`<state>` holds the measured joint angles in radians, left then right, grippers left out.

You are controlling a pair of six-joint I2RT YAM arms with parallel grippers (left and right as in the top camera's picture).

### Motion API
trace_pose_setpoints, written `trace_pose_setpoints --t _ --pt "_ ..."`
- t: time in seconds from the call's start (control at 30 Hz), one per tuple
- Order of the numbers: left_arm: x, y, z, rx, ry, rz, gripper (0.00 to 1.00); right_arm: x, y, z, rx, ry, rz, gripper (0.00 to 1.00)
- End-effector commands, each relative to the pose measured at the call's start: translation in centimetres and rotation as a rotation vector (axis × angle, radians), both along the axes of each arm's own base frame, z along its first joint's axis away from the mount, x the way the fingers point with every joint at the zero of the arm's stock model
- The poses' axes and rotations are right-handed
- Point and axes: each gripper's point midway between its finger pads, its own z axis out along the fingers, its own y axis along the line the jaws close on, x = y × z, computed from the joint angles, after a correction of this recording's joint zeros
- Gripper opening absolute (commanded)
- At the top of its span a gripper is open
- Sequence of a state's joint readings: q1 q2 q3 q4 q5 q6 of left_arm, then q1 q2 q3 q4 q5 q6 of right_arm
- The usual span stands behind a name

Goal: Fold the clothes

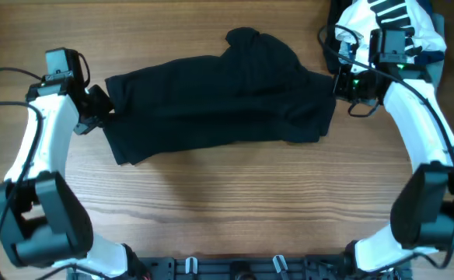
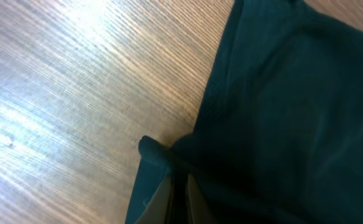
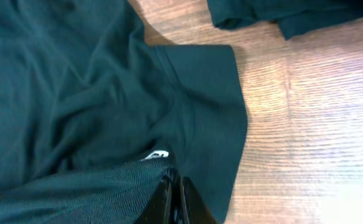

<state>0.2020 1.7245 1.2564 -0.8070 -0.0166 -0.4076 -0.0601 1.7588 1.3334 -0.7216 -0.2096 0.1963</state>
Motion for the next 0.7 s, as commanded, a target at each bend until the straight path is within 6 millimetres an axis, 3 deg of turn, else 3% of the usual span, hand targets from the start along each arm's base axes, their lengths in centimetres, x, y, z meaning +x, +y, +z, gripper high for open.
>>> trace_pose_setpoints --t 0.0,0.2,0.27,0.3,0.33,0.37,0.4,0.43,0.53,0.67 --pt "1.4 0.5 -1.0 0.030 -0.009 -0.008 0.04 1.4 0.3 -1.7 -0.021 -0.012 0.021 0.04" --pt "3.3 -0.4 -0.9 0.040 -0.071 -0.035 0.17 3.1 1.8 -2.4 -0.023 -0.062 0.053 0.04" --pt "3.6 -0.7 -0.8 0.042 -0.081 -0.045 0.28 3.3 2.1 -2.3 -0.023 -0.070 0.060 0.04" --pt "3.7 -1.1 -0.7 0.042 -0.084 -0.053 0.40 3.4 2.2 -2.2 -0.024 -0.074 0.062 0.11" --pt "3.7 -1.3 -0.7 0.042 -0.085 -0.059 0.47 3.4 2.2 -2.2 -0.027 -0.074 0.063 0.25" --pt "3.8 -1.5 -0.7 0.042 -0.085 -0.064 0.57 3.4 2.2 -2.2 -0.027 -0.073 0.062 0.43" --pt "3.8 -1.6 -0.7 0.044 -0.084 -0.071 0.61 3.3 2.2 -2.3 -0.026 -0.072 0.062 0.69" --pt "3.8 -1.7 -0.7 0.044 -0.084 -0.072 0.63 3.3 2.2 -2.2 -0.027 -0.070 0.063 0.79" --pt "3.8 -1.4 -0.4 0.044 -0.091 -0.066 0.67 3.2 2.2 -1.0 -0.032 -0.067 0.073 0.95" --pt "3.7 -1.4 2.1 0.040 -0.110 -0.064 0.70 3.4 2.4 3.8 -0.050 -0.097 0.133 1.00"
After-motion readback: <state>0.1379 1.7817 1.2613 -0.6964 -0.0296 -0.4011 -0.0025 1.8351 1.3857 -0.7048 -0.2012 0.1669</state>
